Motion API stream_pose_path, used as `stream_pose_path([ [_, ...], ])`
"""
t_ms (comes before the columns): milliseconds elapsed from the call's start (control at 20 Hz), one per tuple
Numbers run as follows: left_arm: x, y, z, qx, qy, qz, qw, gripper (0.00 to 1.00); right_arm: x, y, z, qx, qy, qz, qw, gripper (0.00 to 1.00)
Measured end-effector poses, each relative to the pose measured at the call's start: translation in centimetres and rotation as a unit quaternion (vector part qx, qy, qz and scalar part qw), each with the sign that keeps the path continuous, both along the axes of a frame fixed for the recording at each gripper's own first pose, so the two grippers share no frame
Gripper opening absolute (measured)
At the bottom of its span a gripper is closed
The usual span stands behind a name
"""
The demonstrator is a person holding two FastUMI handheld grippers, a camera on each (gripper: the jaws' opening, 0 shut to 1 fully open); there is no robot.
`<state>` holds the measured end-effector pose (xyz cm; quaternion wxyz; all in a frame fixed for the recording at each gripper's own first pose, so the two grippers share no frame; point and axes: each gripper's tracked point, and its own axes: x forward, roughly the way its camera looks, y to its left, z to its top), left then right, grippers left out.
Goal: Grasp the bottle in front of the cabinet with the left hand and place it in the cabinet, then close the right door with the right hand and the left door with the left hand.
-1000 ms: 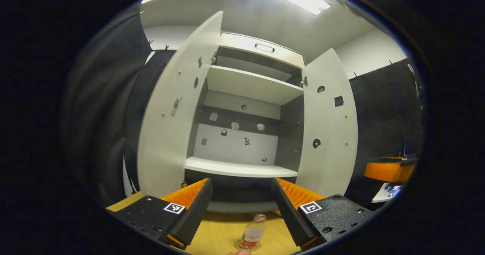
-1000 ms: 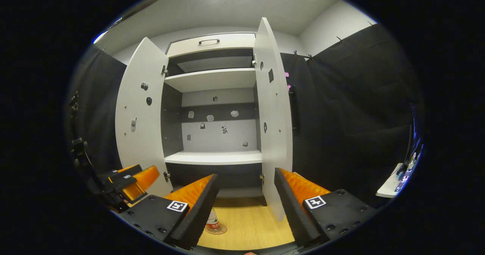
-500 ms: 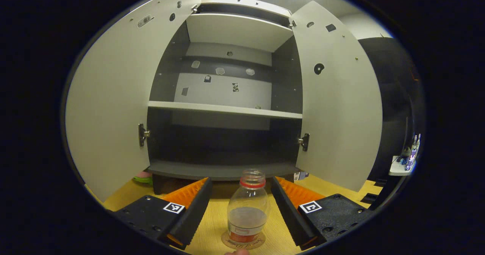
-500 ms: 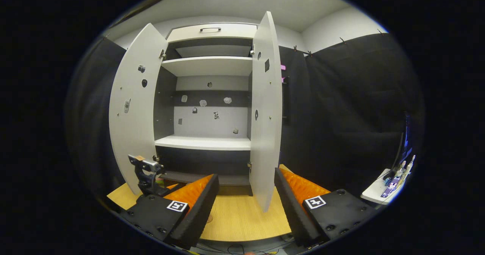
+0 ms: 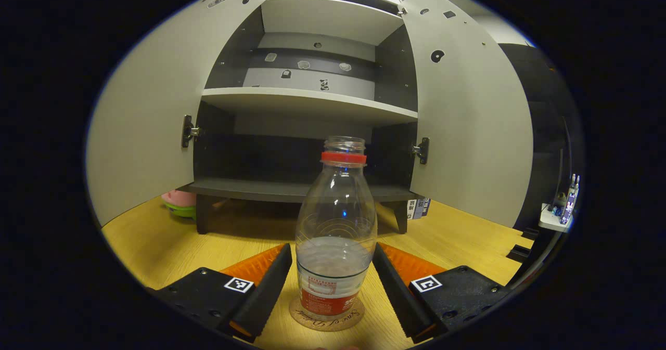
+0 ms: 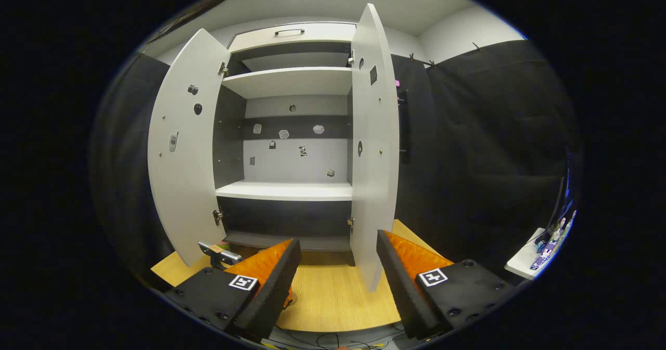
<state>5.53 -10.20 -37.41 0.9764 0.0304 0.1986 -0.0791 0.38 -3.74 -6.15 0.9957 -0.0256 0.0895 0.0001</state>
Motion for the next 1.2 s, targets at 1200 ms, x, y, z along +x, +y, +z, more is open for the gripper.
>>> stream_pose_path([
  [1200,10.9,-2.4,39.3,-0.031,-0.105,0.029,0.994,0.67,3.6,-7.3,-0.6,0.058,-0.016,0.079,0.995,0.96],
])
